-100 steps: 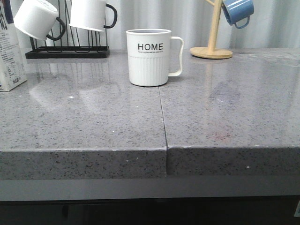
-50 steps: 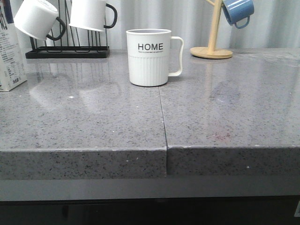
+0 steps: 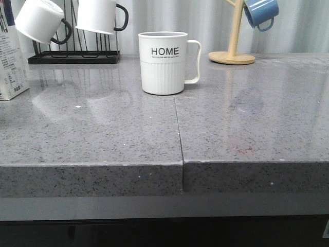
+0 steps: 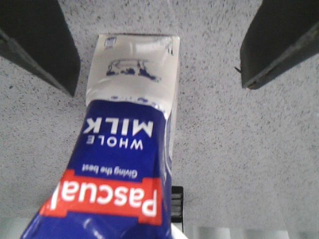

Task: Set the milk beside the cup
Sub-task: 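Reach the left gripper to the Pascual milk carton and grasp it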

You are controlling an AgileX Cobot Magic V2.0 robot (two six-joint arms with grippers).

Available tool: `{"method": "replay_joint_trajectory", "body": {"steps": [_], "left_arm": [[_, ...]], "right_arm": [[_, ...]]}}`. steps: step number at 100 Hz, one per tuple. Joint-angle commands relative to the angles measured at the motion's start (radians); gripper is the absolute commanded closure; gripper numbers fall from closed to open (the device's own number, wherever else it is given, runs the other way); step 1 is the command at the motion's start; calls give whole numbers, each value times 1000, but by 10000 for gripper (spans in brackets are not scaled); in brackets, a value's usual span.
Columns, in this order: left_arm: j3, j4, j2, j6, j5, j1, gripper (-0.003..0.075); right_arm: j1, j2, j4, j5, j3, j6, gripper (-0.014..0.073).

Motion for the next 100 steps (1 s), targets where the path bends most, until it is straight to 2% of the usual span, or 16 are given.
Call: {"method": "replay_joint_trajectory", "body": {"steps": [1,9,27,57,100], "left_arm": [[-56,25,4,1,-83,4,93],[-76,80,22,3,-83,4,93],[-121,62,67,-9,-83,-9,93],[-124,30,135,-32,-161,-58,93],[-229,30,239,-50,-186,-52,93]], "right_arm": [[-6,-1,-8,-70,-26,1,715],[-6,-1,-8,-70,-26,1,715],[-6,-1,-8,-70,-26,1,715],[-6,-1,-8,-70,-26,1,715],[-6,-1,-8,-70,-26,1,715]]}}
